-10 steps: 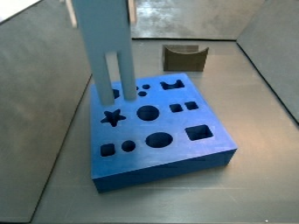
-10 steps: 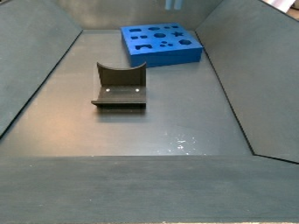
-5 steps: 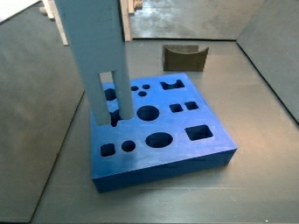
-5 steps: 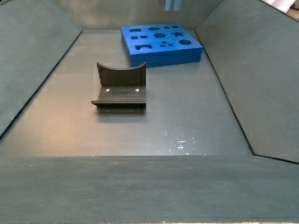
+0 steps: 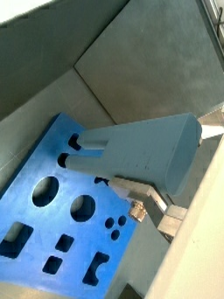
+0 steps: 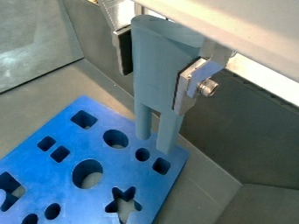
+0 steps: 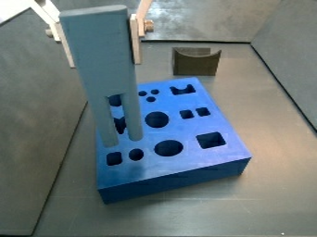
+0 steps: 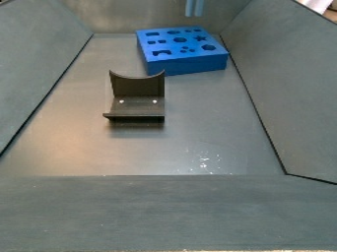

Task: Pick up the square-circle object. Move up. Move to above the board. Insert the square-circle object.
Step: Insert the square-circle object.

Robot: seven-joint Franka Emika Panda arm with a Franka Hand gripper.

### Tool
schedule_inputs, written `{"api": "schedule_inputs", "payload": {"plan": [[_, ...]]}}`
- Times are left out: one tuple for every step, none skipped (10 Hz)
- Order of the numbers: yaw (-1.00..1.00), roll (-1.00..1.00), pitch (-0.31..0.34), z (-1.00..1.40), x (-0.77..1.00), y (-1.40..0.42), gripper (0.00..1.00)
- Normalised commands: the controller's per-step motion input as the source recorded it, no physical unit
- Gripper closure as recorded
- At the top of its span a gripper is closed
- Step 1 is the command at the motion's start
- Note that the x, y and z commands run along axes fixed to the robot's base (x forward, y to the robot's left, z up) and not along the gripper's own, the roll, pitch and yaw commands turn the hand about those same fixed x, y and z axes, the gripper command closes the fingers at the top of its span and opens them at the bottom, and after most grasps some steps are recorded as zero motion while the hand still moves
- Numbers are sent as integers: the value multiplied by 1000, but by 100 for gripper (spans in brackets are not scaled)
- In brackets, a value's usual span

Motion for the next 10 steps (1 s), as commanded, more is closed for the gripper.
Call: {"api": "schedule_inputs", "payload": {"plan": [[-166, 0, 0, -260, 669, 26, 100], [-83, 0, 0, 0, 117, 0, 100], [0, 0, 0, 0, 0, 29, 100], [63, 0, 43, -20, 191, 311, 100], [20, 0, 24, -23, 134, 291, 100], [0, 0, 0, -37, 0, 0, 100], [0, 193, -49, -506, 60, -94, 100], [0, 166, -94, -614, 0, -57, 100], [0, 6, -70, -186, 0, -37, 100], [0, 0, -9, -40, 0, 0, 100]]}}
